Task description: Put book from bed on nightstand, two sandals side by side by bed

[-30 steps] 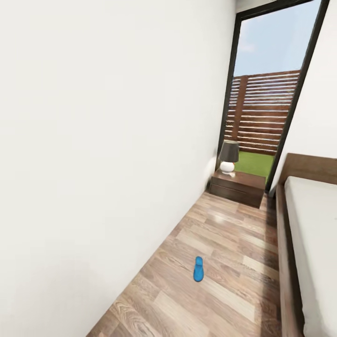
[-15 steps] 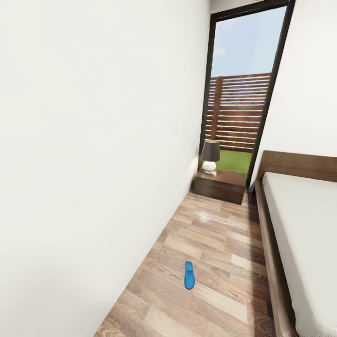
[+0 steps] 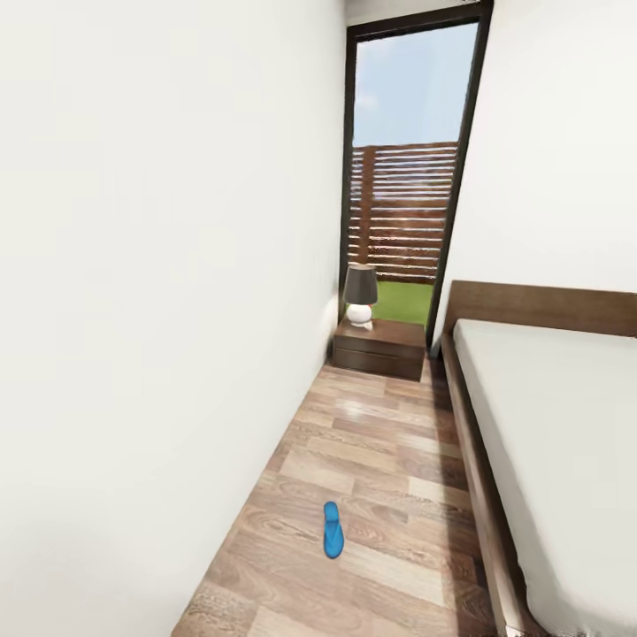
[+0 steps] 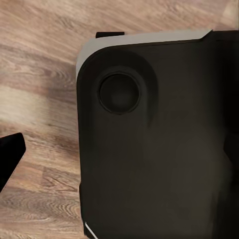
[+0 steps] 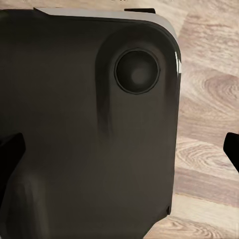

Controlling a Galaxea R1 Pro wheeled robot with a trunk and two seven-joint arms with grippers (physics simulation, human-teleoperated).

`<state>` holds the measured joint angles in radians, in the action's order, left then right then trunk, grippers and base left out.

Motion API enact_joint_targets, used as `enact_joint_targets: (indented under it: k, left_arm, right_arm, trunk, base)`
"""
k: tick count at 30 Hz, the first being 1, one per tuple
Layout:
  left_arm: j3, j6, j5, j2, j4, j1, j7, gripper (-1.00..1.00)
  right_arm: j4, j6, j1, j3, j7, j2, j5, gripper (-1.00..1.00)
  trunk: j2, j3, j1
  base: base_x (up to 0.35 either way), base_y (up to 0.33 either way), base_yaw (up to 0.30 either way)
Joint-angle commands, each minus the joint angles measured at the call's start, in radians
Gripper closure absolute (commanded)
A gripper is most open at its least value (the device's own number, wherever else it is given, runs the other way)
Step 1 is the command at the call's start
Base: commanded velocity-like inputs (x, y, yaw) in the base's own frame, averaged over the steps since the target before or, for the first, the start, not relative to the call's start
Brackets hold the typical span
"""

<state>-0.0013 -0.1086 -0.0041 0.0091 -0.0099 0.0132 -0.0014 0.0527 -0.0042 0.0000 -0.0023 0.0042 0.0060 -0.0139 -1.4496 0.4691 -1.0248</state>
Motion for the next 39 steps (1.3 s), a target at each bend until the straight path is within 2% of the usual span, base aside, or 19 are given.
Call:
enact_joint_targets:
  k: [1, 21, 39]
  left_arm:
    - [0.0, -0.003, 0.0, -0.001, 0.001, 0.001, 0.0, -1.0]
    - [0.0, -0.01, -0.001, 0.0, 0.001, 0.001, 0.0, -1.0]
    - [0.0, -0.023, 0.0, 0.0, 0.001, 0.0, 0.0, -1.0]
  right_arm:
    - [0.001, 0.0, 0.0, 0.0, 0.0, 0.0, -0.001, -1.0]
    - [0.002, 0.0, 0.0, 0.001, 0.0, 0.0, -0.001, -1.0]
    - [0.002, 0.0, 0.0, 0.0, 0.0, 0.0, -0.001, -1.0]
  trunk:
    - [0.0, 0.001, 0.0]
    - [0.0, 0.001, 0.0]
    - [0.0, 0.001, 0.0]
  base:
    - [0.05, 0.026, -0.286]
    - [0.012, 0.006, -0.28]
    - [0.051, 0.052, -0.213]
